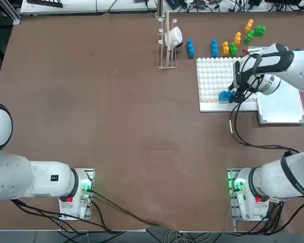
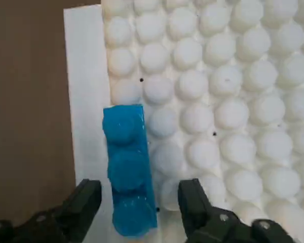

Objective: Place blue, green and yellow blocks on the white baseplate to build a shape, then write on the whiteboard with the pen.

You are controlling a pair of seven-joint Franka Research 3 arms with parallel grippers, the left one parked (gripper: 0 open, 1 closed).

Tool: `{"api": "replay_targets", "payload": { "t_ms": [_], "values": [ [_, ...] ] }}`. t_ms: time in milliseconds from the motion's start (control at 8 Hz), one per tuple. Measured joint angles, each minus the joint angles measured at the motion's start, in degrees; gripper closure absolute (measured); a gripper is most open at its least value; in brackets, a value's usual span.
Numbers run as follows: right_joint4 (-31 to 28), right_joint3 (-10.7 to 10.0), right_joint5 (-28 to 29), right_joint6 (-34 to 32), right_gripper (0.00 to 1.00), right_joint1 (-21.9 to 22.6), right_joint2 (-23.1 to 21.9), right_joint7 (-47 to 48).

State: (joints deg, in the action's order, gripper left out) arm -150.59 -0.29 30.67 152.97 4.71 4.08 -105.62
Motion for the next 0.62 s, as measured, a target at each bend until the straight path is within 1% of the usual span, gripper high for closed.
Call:
{"api": "replay_targets", "payload": {
  "t_ms": [125, 625],
  "values": [
    [0.1, 0.1, 0.1, 0.1, 0.00, 0.1, -0.1, 0.0],
    [0.6, 0.5, 0.8, -0.6, 0.00, 0.9, -2.1, 0.5]
  ]
}}
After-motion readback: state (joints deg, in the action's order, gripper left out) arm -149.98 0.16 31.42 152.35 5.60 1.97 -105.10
